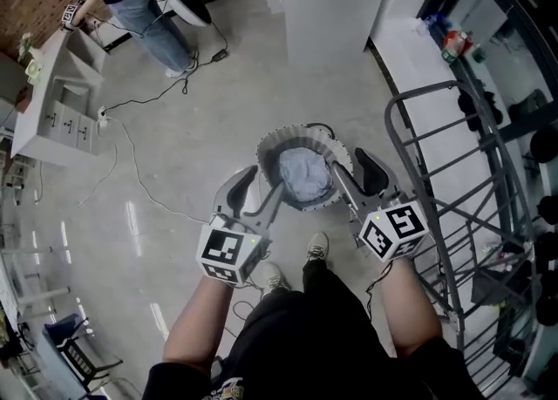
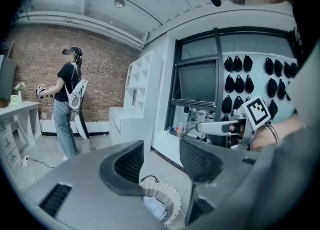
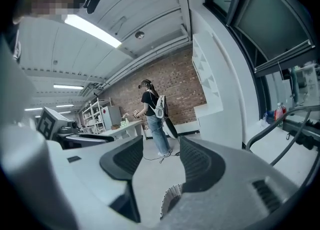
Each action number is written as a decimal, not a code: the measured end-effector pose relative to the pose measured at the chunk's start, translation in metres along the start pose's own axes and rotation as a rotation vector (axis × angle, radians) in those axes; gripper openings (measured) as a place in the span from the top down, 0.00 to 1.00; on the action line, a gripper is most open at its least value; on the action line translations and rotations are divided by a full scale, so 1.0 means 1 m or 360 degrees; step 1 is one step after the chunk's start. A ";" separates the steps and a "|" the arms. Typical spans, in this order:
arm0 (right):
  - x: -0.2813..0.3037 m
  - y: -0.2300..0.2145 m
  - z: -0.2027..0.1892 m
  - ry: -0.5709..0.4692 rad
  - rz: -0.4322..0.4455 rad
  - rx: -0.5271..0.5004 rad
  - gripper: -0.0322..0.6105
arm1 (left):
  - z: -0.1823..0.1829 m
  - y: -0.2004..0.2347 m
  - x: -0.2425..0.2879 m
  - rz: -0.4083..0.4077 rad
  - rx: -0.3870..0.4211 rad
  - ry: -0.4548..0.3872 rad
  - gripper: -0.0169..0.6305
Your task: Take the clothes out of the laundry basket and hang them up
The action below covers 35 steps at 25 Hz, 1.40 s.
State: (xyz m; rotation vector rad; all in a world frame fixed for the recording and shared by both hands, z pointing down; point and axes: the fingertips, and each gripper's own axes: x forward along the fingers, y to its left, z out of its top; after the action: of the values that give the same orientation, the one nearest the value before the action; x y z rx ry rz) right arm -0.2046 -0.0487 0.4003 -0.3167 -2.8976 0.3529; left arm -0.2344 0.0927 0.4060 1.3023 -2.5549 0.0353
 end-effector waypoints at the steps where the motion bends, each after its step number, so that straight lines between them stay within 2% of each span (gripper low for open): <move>1: 0.004 -0.006 -0.003 0.0010 0.0017 0.0011 0.58 | -0.001 -0.001 0.007 0.0013 -0.0003 0.0007 0.65; 11: 0.044 -0.059 -0.043 0.0128 0.0110 0.0134 0.56 | -0.023 0.000 0.063 0.0105 0.0001 0.0058 0.65; 16: 0.069 -0.075 -0.071 0.0156 0.0090 0.0155 0.56 | -0.046 0.015 0.087 0.0088 0.0049 0.0063 0.65; 20: 0.087 -0.083 -0.097 0.0197 0.0054 0.0162 0.55 | -0.066 0.027 0.101 0.0025 0.0066 0.0141 0.65; 35: 0.152 -0.117 -0.215 0.0290 -0.0143 0.0180 0.55 | -0.187 0.094 0.145 -0.0107 -0.0029 0.0187 0.65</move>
State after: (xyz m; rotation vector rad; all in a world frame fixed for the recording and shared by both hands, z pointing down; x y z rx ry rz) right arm -0.3229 -0.0786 0.6614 -0.1890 -2.6908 0.4460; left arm -0.3471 0.0610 0.6316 1.3370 -2.4070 0.0726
